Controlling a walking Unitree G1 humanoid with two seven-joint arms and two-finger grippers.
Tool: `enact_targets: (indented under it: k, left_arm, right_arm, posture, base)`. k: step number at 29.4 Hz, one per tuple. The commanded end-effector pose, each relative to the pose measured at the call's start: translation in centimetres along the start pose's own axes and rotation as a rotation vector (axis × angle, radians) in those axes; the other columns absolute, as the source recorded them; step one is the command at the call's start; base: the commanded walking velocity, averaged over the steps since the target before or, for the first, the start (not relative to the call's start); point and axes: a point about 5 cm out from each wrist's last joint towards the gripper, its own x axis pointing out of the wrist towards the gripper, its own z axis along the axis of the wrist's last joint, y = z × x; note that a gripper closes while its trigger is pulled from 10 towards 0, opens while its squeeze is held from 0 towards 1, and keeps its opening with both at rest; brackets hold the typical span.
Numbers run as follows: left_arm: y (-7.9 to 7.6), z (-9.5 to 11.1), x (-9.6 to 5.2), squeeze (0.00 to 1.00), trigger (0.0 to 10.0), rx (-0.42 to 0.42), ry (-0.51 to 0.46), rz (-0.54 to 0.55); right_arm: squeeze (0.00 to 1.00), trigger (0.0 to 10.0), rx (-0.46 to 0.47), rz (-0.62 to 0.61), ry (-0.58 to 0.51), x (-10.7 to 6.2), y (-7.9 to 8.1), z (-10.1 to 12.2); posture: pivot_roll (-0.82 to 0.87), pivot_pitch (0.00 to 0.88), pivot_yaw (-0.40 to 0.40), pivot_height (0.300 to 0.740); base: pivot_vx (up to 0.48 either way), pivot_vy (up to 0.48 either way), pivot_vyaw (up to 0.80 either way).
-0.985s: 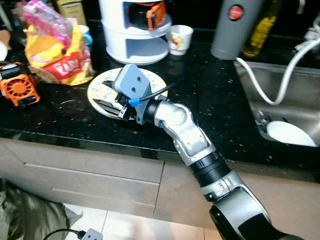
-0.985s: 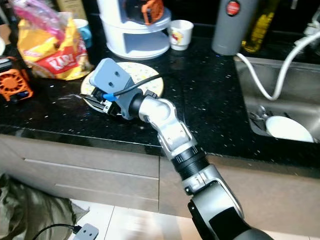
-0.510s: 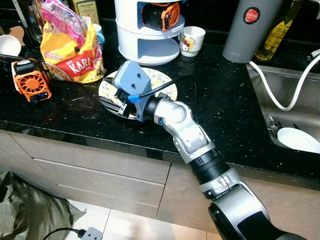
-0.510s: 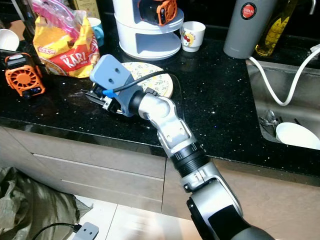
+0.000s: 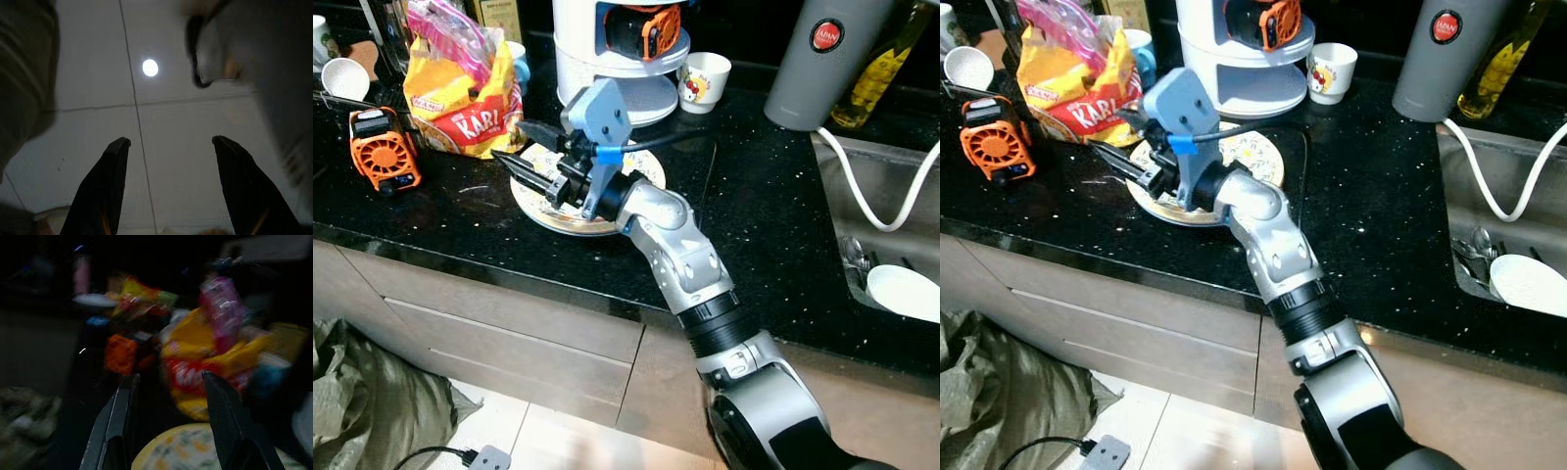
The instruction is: Kitchen organization
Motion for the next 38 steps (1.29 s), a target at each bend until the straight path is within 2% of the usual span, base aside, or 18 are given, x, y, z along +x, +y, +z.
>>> enact_targets:
  k: [1,8,11,17,20,23,30,38]
  left_arm:
    - [0.3,-1.2,-0.2,0.00,10.0,0.002,0.037,0.013]
    - [0.4,-1.2,-0.2,0.00,10.0,0.007,0.037,0.012]
    - [0.4,-1.1,-0.2,0.00,10.0,0.008,0.035,0.009]
    - [0.2,-1.1,-0.1,0.00,10.0,0.007,0.035,0.004]
    - [0.1,-1.2,-0.1,0.00,10.0,0.006,0.036,-0.001]
    - [-0.1,-1.2,-0.1,0.00,10.0,0.007,0.037,-0.005]
    - [0.0,-1.0,-0.1,0.00,10.0,0.017,0.035,-0.012]
    - [0.2,-0.6,-0.1,0.00,10.0,0.036,0.036,0.012]
  right_arm:
    - [0.00,10.0,0.007,0.033,-0.023,0.7,0.8,0.5]
    - [0.00,10.0,-0.018,0.032,-0.008,0.6,0.7,0.5]
    - [0.00,10.0,-0.085,0.069,0.048,0.6,0.7,0.1]
    - [0.00,10.0,-0.141,0.089,0.109,0.6,0.7,-0.3]
    - [0.00,10.0,-0.238,0.121,0.192,0.5,0.7,-0.9]
    - [0.00,10.0,-0.311,0.097,0.275,0.3,0.1,-1.7]
    - [0.00,10.0,-0.324,0.045,0.307,0.1,-0.8,-2.0]
    - [0.00,10.0,-0.321,0.029,0.293,0.2,-0.9,-1.8]
  posture:
    - [0.10,0.048,-0.022,0.740]
    - [0.10,0.047,-0.018,0.740]
    - [0.11,0.052,-0.018,0.740]
    - [0.10,0.055,-0.019,0.740]
    - [0.10,0.057,-0.019,0.740]
    - [0.10,0.058,-0.022,0.740]
    - [0.10,0.057,-0.022,0.740]
    - [0.10,0.053,-0.022,0.740]
  base:
    - [0.000,0.000,0.73]
    - [0.000,0.000,0.73]
    - [0.000,0.000,0.71]
    - [0.000,0.000,0.00]
    - [0.000,0.000,0.00]
    - [0.000,0.000,0.00]
    - [0.000,0.000,0.00]
    - [0.000,-0.423,0.00]
